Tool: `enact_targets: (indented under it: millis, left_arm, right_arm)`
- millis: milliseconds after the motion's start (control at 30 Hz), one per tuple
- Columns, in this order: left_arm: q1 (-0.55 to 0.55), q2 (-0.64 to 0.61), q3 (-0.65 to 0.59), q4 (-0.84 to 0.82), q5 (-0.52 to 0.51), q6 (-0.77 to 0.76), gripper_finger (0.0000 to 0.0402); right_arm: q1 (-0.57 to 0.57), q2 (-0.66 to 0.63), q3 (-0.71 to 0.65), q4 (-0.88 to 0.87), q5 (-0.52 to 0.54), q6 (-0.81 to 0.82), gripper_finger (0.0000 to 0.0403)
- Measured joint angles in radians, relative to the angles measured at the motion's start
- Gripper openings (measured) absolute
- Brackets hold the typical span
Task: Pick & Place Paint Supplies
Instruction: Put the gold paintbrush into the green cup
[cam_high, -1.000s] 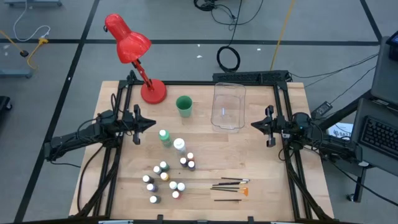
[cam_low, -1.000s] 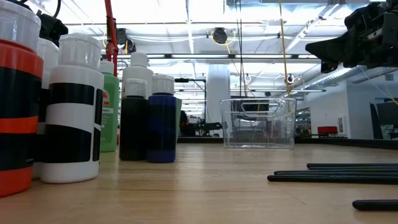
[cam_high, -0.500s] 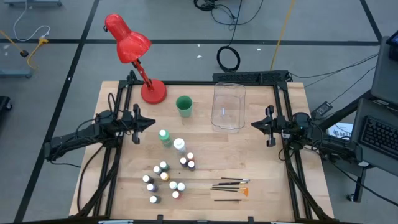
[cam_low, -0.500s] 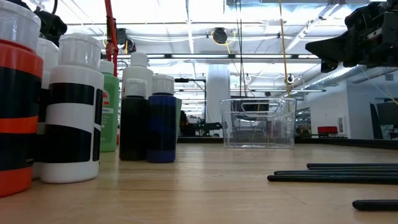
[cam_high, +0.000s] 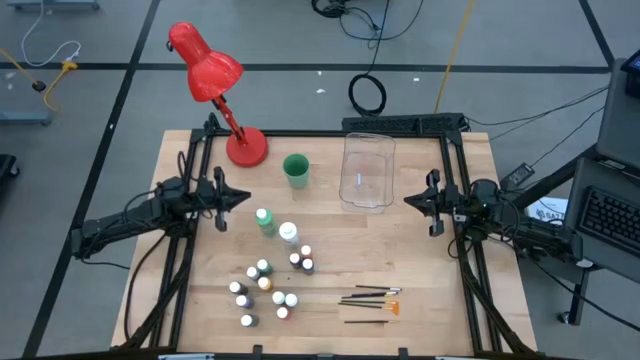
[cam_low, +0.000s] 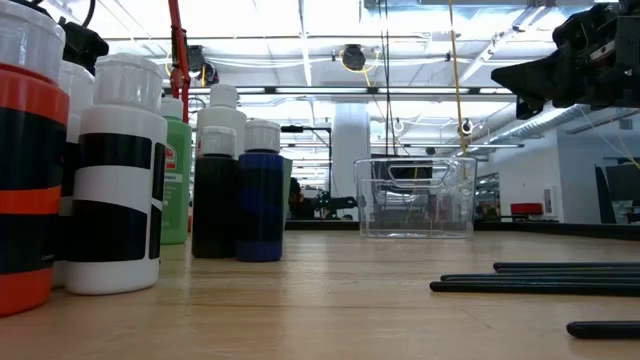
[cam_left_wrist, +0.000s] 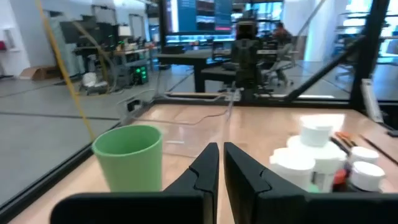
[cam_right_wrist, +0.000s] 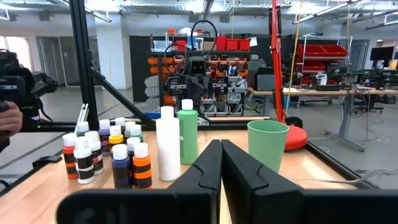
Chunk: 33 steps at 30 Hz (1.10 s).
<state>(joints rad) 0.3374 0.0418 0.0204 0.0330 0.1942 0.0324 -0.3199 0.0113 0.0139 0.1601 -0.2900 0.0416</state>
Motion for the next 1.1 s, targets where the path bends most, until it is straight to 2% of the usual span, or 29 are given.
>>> enact_targets:
  millis: [233, 433, 500, 633, 800, 867, 1000, 1100]
  left_arm:
    - [0.000, 0.006, 0.000, -0.003, -0.082, -0.073, 0.0026]
    - [0.000, 0.006, 0.000, -0.004, -0.226, -0.062, 0.0026]
    - [0.000, 0.013, 0.000, 0.019, -0.220, -0.057, 0.0026]
    - [-0.001, 0.030, 0.000, 0.072, -0.134, 0.041, 0.0026]
    - [-0.001, 0.046, 0.000, 0.073, -0.099, 0.101, 0.0026]
    - [-0.001, 0.046, 0.000, 0.094, -0.110, 0.101, 0.0026]
    - [-0.001, 0.045, 0.000, 0.132, -0.121, 0.076, 0.0026]
    - [-0.001, 0.045, 0.000, 0.129, -0.124, 0.070, 0.0026]
  right_arm:
    - [0.000, 0.000, 0.000, 0.068, 0.003, -0.072, 0.0004]
    - [0.000, 0.007, 0.012, 0.229, 0.002, -0.159, 0.0004]
    - [0.001, 0.027, 0.037, 0.217, 0.001, -0.186, 0.0004]
    - [0.008, 0.096, 0.093, 0.127, -0.054, -0.209, 0.0004]
    - [0.087, 0.223, 0.253, 0.118, -0.051, -0.156, 0.0004]
    - [0.126, 0.293, 0.323, 0.032, -0.005, -0.156, 0.0004]
    - [0.212, 0.428, 0.443, -0.198, 0.187, -0.251, 0.0004]
    - [0.294, 0.531, 0.496, -0.257, 0.241, -0.353, 0.0004]
